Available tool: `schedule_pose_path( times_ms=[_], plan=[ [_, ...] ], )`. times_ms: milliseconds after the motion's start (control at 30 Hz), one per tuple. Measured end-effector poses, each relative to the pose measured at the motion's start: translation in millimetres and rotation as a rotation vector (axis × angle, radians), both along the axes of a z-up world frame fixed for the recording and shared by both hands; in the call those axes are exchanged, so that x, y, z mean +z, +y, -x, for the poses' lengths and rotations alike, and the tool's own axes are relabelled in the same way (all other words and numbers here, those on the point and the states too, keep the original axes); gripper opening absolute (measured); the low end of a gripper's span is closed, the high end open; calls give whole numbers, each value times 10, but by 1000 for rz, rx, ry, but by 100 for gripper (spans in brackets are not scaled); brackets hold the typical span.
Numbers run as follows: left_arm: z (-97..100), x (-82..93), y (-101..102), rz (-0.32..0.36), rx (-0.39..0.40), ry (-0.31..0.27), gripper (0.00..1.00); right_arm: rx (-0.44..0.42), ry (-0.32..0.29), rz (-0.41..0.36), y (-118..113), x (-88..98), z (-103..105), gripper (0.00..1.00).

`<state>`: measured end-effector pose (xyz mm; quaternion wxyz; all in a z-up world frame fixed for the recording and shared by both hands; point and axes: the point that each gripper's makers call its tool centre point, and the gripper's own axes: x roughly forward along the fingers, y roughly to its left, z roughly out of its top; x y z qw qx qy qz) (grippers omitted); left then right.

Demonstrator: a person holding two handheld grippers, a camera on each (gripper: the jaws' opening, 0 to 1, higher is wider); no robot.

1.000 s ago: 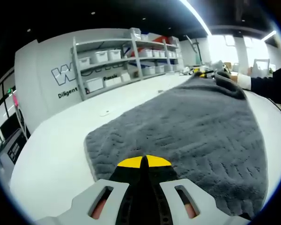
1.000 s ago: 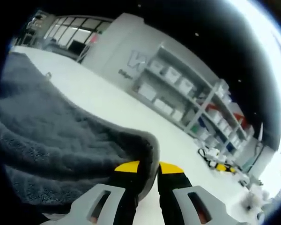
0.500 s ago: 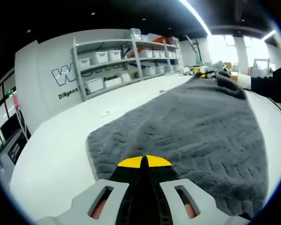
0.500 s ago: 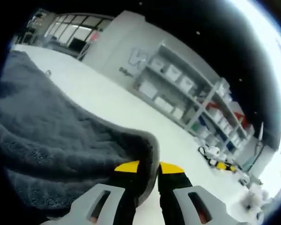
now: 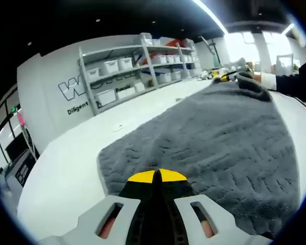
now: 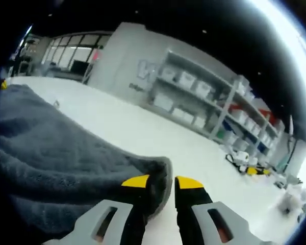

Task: Open the folded towel by lifting each exposed corner and separating the folded layers until the towel lies flat within the target outline without major curled edges

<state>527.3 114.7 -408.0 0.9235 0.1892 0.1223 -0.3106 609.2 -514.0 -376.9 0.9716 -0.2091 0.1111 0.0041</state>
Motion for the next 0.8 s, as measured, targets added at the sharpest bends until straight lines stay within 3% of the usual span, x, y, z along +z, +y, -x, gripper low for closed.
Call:
schedule_pose_path(
  times_ms=[233,400,600,733,800],
  plan=[
    [2,-1,0,-5,0,-5,1,-8,-16,-53,31,67,114,15],
    [8,-2,-5,-2,0,-7,1,-9,-24,-177,68,67,182,17],
    [22,-1,-13,-12,-8,-15,1,-6,-17,-259,106,27,252,19],
    [20,1,-14,-22,-12,-22,1,-1,-30,-359,137,42,326,20],
    [22,1,-15,-24,-12,-23,1,-1,-38,-364,140,62,356,20]
  ],
)
